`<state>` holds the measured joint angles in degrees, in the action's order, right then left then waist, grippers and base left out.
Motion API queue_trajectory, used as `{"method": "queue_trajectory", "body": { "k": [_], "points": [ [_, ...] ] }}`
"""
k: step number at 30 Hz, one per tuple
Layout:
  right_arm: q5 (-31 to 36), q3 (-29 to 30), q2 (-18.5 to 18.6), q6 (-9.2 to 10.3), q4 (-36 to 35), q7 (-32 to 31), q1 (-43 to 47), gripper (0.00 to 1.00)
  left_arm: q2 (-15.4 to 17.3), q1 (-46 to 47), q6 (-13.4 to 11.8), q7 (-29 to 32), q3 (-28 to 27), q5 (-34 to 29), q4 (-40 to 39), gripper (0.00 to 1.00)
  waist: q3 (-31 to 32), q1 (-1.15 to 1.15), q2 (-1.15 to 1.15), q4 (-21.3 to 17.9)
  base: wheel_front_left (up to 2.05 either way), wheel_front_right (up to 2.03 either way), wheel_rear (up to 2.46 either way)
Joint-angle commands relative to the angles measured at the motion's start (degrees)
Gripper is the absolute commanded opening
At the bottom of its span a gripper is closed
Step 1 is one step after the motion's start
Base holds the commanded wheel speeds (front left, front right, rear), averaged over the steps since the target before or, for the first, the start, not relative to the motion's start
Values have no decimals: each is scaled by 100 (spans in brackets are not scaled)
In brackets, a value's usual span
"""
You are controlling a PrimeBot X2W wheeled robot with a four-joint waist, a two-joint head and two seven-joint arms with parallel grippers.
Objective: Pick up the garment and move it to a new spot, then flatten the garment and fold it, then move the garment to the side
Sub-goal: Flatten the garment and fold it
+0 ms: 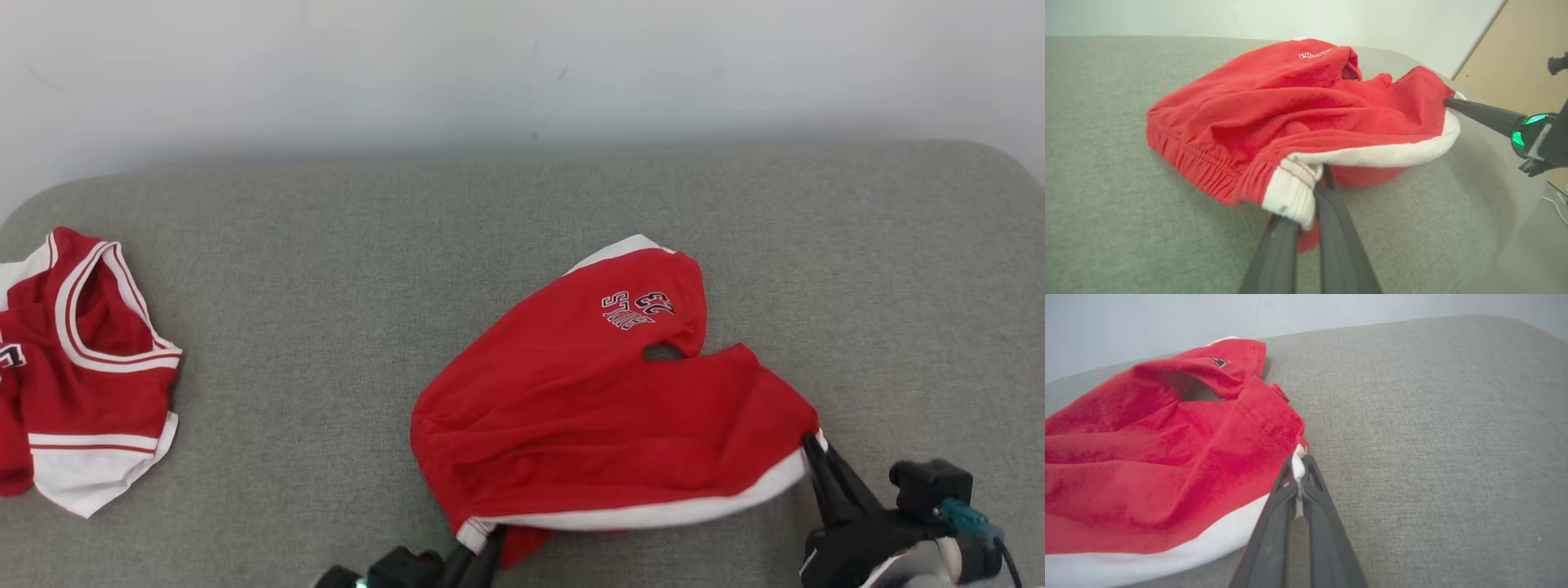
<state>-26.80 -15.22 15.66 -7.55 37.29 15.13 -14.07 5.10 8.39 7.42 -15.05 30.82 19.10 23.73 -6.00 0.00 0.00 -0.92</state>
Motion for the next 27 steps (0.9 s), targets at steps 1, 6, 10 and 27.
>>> {"method": "queue_trajectory", "body": {
  "k": [1,6,10,27],
  "points": [
    [-60,-31,63,13,-167,2,-17,0,98,67,6,-19,-84,-117,-121,0,67,0,0,-50,0,0,0],
    [-319,-132,132,13,-662,2,-460,0,474,749,6,-15,-51,-150,-424,0,56,0,0,-122,0,0,0],
    [-443,-272,225,13,-745,-53,-1226,0,984,1853,0,220,220,-91,-651,0,-152,0,0,-260,0,0,0],
    [-1339,-343,617,13,-92,-1218,-6699,0,1975,8351,-3,1791,1390,1179,-232,0,-2513,0,0,-924,0,0,0]
  ]
}}
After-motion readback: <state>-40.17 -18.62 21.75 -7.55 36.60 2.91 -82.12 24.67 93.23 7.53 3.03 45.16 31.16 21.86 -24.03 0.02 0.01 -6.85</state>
